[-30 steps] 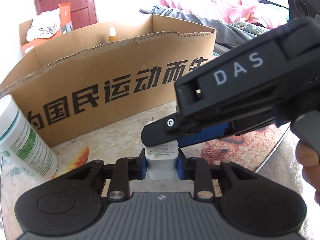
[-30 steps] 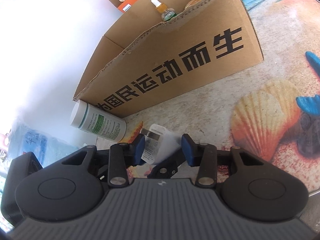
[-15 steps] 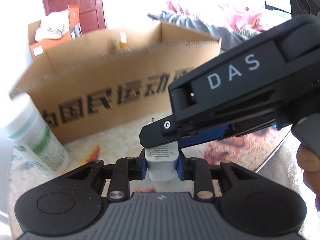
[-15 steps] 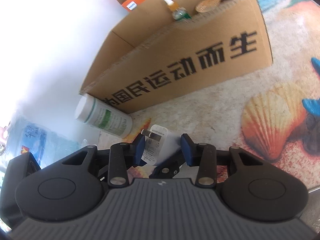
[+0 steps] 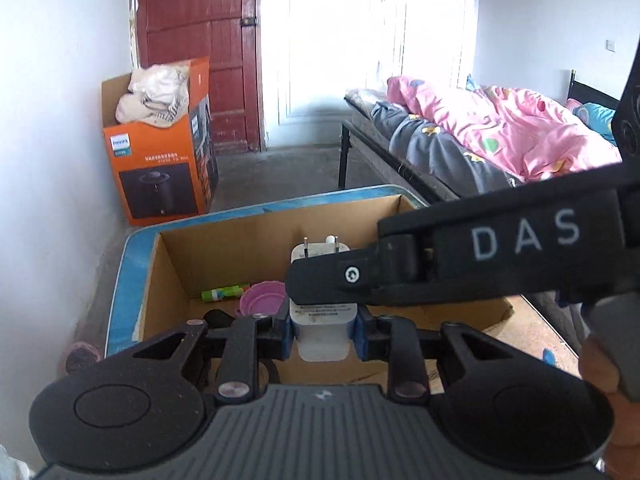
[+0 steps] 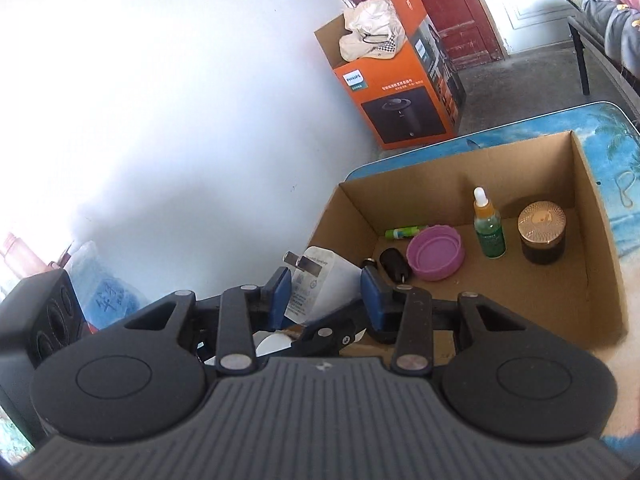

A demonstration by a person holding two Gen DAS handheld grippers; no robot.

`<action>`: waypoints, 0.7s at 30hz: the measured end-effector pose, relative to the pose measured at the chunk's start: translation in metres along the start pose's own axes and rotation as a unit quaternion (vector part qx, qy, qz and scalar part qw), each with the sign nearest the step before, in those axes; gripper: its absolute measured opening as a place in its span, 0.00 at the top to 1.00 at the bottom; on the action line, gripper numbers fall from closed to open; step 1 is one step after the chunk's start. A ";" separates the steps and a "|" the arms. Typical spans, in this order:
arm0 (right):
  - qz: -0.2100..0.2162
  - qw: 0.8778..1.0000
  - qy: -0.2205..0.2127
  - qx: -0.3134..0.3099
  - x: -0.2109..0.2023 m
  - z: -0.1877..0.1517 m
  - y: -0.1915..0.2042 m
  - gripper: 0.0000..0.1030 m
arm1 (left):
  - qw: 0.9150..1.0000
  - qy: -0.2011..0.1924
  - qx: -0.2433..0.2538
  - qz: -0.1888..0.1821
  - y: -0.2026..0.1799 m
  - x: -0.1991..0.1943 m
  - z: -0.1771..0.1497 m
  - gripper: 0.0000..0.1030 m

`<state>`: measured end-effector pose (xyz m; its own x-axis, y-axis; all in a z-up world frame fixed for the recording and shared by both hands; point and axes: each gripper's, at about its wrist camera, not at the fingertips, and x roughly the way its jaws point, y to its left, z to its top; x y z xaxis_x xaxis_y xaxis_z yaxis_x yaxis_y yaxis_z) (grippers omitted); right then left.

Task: Organize rigid objects
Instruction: 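Carry the white charger into the box and open the right gripper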

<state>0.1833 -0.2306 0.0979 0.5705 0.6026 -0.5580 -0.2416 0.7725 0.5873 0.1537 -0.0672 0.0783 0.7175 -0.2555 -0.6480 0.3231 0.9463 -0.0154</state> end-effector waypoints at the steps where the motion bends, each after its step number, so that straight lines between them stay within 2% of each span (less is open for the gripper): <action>1: -0.002 1.000 0.012 0.011 0.010 0.008 -0.008 0.63 | 1.000 0.018 -0.008 -0.005 0.004 0.013 0.006 0.72; 6: -0.016 0.993 0.090 0.071 0.060 0.030 -0.056 0.63 | 0.992 0.118 -0.049 -0.018 0.019 0.079 0.015 0.72; 11: -0.027 0.984 0.143 0.101 0.092 0.027 -0.083 0.63 | 0.982 0.180 -0.064 -0.015 0.021 0.116 0.007 0.72; 15: -0.035 0.980 0.166 0.103 0.107 0.023 -0.091 0.63 | 0.974 0.210 -0.082 -0.017 0.025 0.130 0.006 0.72; 21: -0.052 0.976 0.187 0.101 0.125 0.018 -0.100 0.62 | 0.970 0.224 -0.087 -0.023 0.021 0.140 0.002 0.67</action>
<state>0.2930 -0.2358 -0.0204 0.2486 0.5826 -0.7738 -0.0159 0.8012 0.5982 0.2621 -0.0838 -0.0111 0.3525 -0.2227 -0.9089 0.2105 0.9652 -0.1549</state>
